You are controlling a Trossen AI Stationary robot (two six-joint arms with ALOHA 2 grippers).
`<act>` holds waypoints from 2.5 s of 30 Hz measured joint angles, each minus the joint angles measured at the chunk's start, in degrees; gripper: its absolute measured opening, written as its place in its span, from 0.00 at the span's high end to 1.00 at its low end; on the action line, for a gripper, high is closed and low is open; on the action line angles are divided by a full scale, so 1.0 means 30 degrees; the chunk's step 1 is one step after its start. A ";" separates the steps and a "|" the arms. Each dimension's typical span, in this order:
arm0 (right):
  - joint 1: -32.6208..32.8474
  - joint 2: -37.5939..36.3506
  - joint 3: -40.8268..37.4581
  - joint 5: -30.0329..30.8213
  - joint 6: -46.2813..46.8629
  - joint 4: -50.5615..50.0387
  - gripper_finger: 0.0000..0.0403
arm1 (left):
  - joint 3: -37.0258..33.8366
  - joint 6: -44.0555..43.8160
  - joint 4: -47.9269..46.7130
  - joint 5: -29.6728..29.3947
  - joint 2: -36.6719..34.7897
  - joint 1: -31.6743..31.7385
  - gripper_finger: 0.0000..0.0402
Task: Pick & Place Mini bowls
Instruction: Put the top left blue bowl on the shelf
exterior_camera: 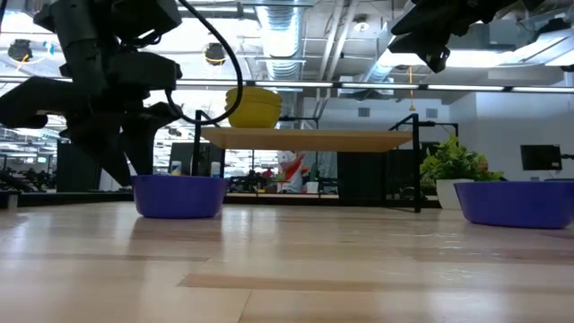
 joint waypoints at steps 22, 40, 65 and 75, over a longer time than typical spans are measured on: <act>-0.0006 0.0000 0.0007 0.0015 0.0685 0.0715 0.68 | -0.1486 0.0899 0.2013 0.0700 0.0000 0.0539 0.91; 0.1803 0.0007 0.0007 0.0605 -0.6345 0.2965 0.71 | 0.3003 0.5251 0.2396 0.1064 -0.0007 -0.0719 0.99; 0.3264 0.9980 1.2671 0.1208 -1.6376 -0.9928 0.74 | 0.6594 0.5969 0.1102 0.0803 0.0000 -0.2379 0.99; 0.3705 1.3569 1.6898 0.1027 -1.8377 -1.0023 0.76 | 0.6594 0.5900 -0.0602 0.0469 0.0000 -0.3489 0.99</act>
